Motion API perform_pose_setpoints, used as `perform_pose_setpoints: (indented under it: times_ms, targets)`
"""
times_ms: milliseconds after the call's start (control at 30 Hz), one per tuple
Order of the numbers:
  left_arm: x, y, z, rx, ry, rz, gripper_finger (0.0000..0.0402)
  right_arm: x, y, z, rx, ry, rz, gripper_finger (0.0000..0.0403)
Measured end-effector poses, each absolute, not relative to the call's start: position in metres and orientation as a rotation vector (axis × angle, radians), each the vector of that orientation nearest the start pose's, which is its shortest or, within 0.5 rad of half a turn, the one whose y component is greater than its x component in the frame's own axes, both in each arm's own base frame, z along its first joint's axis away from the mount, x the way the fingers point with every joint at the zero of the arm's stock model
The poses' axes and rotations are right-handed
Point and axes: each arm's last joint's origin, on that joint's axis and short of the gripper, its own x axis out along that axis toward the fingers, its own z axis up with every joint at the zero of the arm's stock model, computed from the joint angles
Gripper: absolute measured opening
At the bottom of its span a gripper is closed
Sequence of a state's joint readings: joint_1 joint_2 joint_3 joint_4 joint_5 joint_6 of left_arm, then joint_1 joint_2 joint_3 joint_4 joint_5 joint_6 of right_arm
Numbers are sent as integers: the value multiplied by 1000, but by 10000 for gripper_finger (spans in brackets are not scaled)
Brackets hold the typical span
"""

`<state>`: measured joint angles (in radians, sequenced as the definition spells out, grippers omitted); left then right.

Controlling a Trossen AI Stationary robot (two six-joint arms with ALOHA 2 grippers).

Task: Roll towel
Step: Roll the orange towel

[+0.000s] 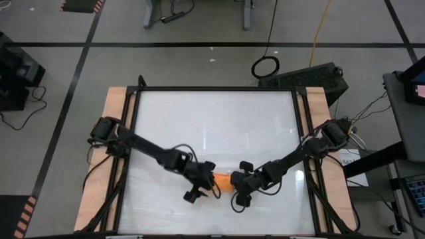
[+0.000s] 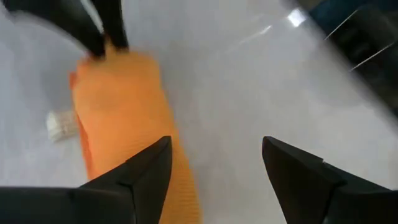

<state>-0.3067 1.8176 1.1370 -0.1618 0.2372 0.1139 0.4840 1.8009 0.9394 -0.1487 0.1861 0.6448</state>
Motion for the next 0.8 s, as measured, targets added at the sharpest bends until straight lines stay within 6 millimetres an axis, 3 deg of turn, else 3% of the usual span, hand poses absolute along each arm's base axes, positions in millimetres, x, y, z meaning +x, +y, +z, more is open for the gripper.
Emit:
perform_pose_setpoints:
  times_ms: [167,433,567,800]
  targets:
    - [360,-128,155,207,884,-439,253,302,150,134,266,975,-51,13]
    - [371,-113,134,102,925,-348,253,302,154,136,321,982,1,21]
    - [374,-105,134,63,924,-376,253,298,157,144,318,974,18,61]
    - [377,-85,133,-20,958,-342,253,281,157,176,286,950,40,161]
